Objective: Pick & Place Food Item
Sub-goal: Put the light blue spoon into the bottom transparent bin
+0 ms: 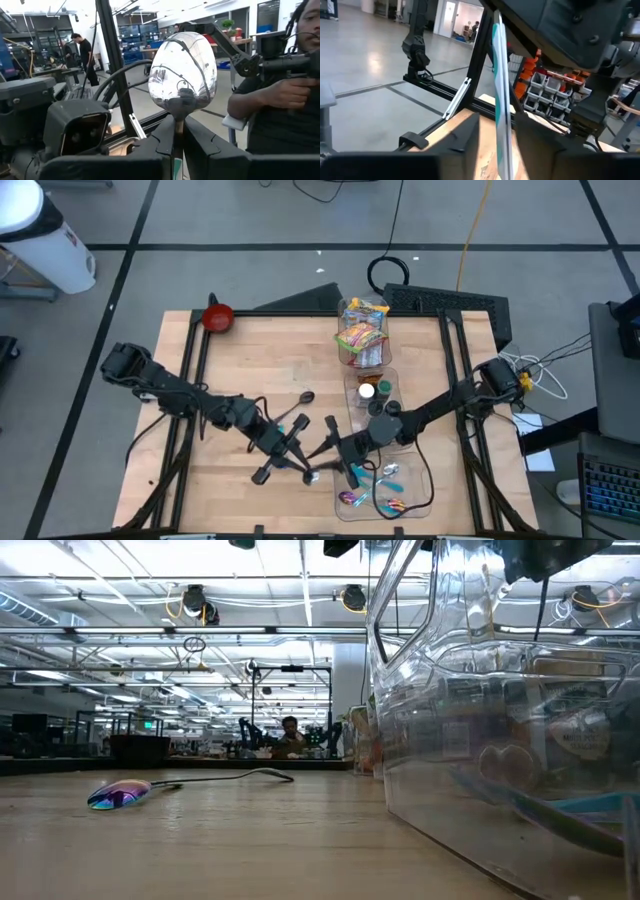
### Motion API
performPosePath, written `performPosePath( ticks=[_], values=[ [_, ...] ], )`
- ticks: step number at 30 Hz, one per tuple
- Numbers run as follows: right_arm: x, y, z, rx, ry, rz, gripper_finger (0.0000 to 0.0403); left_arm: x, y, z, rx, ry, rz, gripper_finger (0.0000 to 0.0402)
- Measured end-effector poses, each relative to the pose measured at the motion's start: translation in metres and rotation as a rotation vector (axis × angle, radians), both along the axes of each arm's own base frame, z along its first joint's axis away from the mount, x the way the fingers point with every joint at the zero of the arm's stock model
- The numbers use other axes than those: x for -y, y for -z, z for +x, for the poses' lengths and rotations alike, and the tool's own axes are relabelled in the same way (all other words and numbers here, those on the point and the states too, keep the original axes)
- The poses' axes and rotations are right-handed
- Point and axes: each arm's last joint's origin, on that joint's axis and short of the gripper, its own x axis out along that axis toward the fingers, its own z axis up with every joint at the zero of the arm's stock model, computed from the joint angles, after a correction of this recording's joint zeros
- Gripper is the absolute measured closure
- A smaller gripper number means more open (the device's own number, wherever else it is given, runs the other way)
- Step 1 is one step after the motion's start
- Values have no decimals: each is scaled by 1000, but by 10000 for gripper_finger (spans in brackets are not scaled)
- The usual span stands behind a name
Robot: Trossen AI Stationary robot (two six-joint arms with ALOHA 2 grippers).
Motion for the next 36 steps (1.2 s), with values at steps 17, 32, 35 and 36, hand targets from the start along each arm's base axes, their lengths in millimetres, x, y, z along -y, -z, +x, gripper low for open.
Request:
performPosePath(
  ticks=[17, 32, 35, 36],
  values=[
    [-6, 1, -3, -32, -93, 49, 234, 2, -5, -3, -15, 98, -80, 392],
    [16, -51, -39, -234, -6, 24, 156, -5, 4, 2, -61, -176, 3, 386],
    [18, -65, -54, -262, 84, 3, 160, -5, 6, 2, -86, -215, 2, 385],
    [19, -69, -58, -253, 108, 4, 163, -5, 6, 2, -99, -210, -1, 388]
  ],
)
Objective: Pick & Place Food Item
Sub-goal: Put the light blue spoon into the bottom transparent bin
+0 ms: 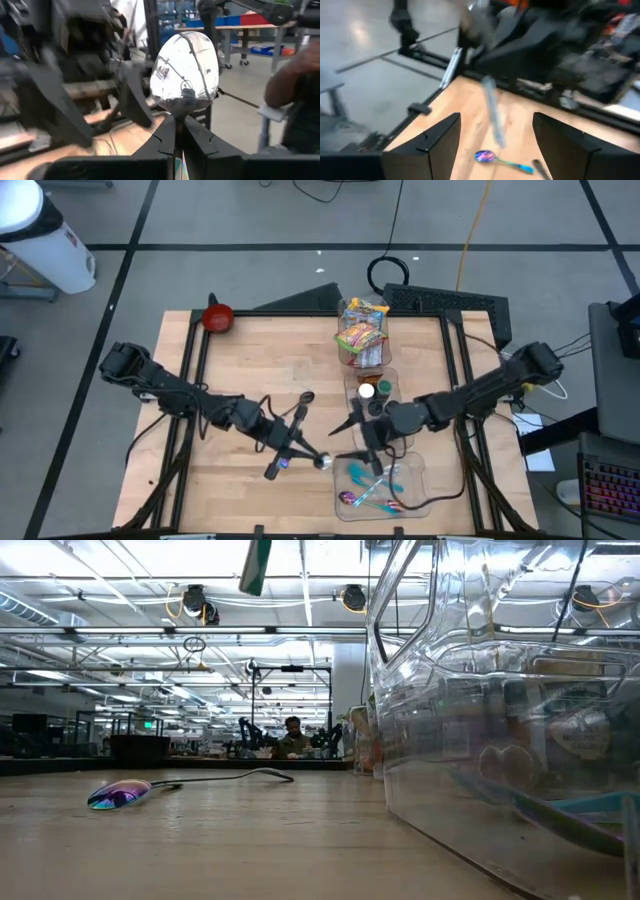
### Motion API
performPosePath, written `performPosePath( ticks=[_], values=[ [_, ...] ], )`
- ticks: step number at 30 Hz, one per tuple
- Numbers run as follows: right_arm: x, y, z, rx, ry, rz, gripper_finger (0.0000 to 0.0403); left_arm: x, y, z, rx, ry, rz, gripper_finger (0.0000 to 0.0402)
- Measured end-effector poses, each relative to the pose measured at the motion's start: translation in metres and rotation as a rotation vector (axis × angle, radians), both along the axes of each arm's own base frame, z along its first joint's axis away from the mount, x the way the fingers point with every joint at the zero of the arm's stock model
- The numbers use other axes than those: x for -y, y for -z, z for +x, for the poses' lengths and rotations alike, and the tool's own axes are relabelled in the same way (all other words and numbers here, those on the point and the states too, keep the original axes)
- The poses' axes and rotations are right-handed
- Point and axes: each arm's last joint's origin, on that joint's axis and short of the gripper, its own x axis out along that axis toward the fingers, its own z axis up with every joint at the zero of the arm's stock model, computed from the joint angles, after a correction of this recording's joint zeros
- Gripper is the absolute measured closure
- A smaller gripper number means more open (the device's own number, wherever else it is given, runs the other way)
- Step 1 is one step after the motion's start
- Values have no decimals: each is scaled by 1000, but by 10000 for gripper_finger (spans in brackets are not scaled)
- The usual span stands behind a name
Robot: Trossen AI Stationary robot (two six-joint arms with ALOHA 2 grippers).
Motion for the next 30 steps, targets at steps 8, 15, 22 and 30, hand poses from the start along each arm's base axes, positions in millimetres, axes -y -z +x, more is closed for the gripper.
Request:
performPosePath(
  ticks=[8, 15, 22, 30],
  values=[
    [-8, -3, -14, 190, -15, -15, 185, -10, 7, 4, -110, -8, -69, 384],
    [-6, 8, -10, 273, -4, -38, 187, -18, 12, 9, -163, -39, -127, 392],
    [-8, 13, -5, 283, -3, -41, 194, -23, 24, 16, -233, -67, -186, 383],
    [-8, 14, -5, 279, -6, -80, 252, -31, 21, 22, -234, -62, -212, 390]
  ],
)
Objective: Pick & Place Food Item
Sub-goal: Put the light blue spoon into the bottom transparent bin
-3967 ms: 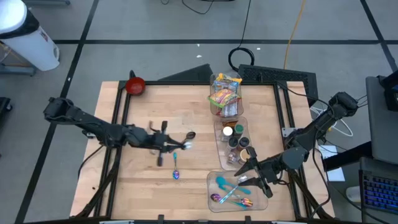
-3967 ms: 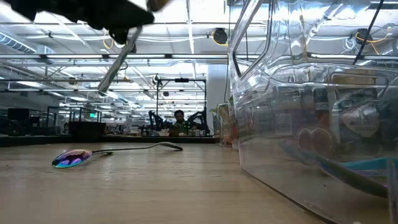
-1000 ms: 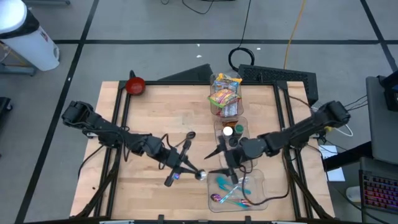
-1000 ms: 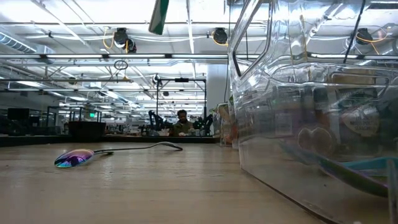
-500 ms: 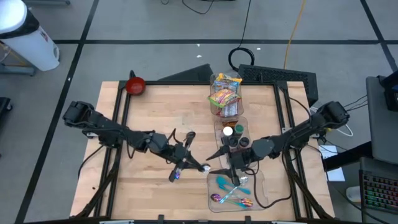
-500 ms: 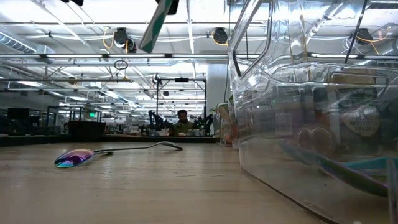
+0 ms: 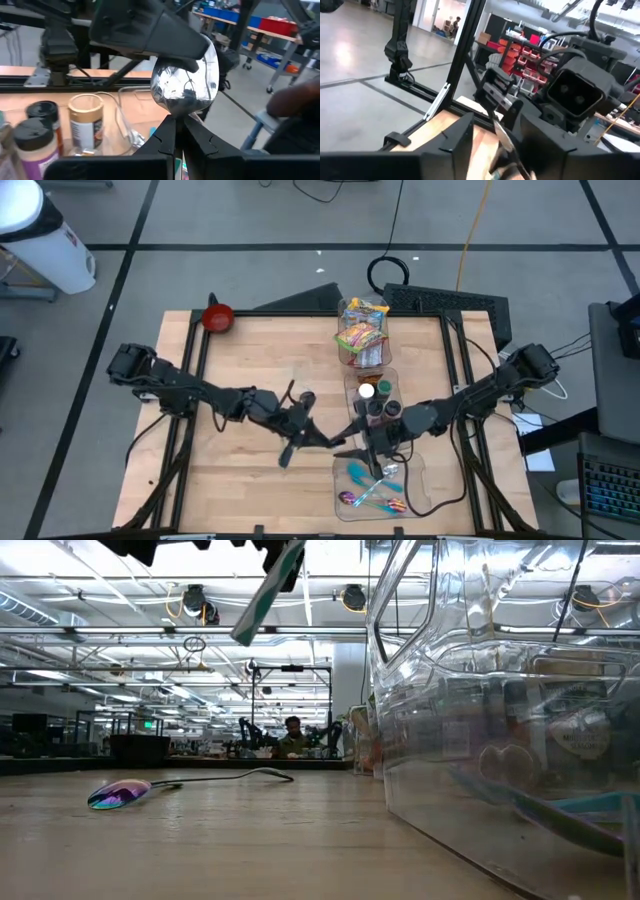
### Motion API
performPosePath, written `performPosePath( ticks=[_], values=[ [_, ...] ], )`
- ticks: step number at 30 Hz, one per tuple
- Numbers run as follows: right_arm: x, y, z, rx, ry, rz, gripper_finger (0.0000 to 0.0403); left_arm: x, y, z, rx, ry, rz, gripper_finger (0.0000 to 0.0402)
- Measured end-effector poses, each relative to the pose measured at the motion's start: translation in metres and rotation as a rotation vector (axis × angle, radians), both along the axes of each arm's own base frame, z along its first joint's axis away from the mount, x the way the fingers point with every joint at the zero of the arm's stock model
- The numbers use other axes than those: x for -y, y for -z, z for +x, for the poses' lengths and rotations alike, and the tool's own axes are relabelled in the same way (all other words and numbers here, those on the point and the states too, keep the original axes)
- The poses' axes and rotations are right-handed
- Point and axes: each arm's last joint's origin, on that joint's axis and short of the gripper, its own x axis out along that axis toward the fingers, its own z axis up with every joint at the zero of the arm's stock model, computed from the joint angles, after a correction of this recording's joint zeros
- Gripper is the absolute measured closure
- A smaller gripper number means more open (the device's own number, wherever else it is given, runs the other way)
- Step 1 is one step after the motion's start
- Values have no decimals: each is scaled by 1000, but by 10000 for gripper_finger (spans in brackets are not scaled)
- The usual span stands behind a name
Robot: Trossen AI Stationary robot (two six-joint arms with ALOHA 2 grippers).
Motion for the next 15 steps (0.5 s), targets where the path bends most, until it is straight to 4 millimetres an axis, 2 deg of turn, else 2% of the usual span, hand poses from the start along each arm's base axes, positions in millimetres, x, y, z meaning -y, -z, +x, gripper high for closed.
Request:
performPosePath(
  ticks=[4, 12, 15],
  values=[
    [0, 2, 0, -18, 1, -10, 293, 4, 0, -1, 3, 30, 4, 377],
    [0, 3, 0, -19, 3, -32, 346, 6, 0, -2, 10, 39, 8, 392],
    [0, 2, 0, -14, 9, -41, 376, 6, -1, -2, 9, 39, 3, 376]
  ],
)
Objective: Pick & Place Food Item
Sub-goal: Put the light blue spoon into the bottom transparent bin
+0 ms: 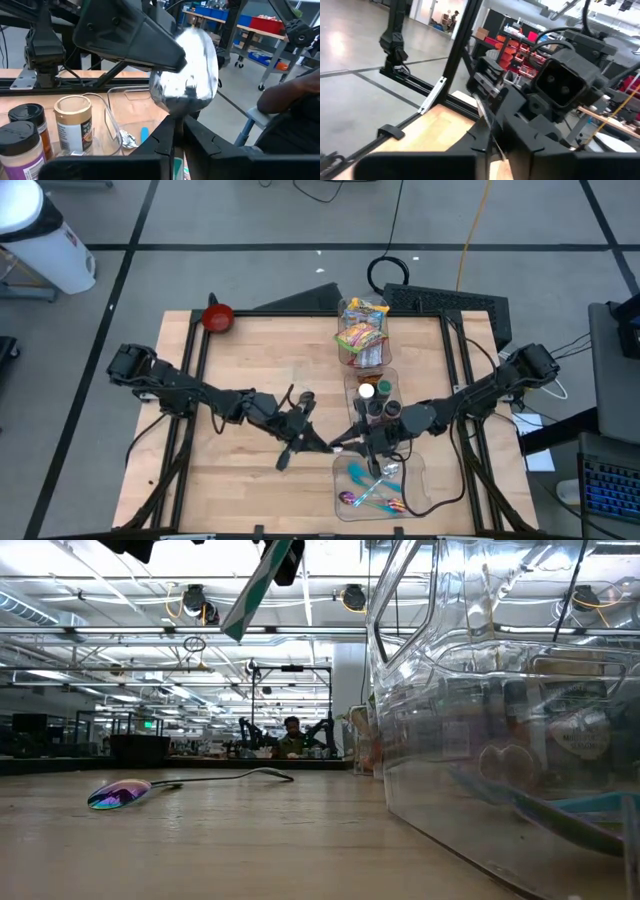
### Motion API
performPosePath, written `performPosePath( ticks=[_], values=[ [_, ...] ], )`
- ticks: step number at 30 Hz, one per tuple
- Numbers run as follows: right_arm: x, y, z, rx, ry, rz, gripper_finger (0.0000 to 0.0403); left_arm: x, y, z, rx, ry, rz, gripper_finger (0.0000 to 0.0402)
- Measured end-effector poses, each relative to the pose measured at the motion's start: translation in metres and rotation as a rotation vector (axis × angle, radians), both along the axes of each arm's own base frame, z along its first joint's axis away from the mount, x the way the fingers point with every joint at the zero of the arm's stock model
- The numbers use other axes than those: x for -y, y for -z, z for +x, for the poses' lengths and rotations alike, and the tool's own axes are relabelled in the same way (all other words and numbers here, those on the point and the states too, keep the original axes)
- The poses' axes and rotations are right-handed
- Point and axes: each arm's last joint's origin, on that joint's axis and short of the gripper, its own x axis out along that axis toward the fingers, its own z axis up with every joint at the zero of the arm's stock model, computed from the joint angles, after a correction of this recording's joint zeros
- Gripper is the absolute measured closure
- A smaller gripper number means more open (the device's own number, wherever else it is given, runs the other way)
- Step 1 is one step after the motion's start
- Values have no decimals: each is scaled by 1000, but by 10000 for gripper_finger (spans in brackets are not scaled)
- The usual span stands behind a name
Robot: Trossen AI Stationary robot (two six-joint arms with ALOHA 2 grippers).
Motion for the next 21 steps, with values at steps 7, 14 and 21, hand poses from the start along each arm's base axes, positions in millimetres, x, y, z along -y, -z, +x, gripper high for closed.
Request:
performPosePath(
  ticks=[7, 14, 21],
  values=[
    [0, 0, 0, 0, 10, 4, 398, 0, 0, 0, 3, -6, 4, 359],
    [1, -7, -6, -21, 7, 53, 400, 4, -4, -2, 55, -53, 92, 355],
    [1, -8, -9, -60, -32, 79, 402, 15, -5, -5, 86, -64, 147, 324]
  ],
)
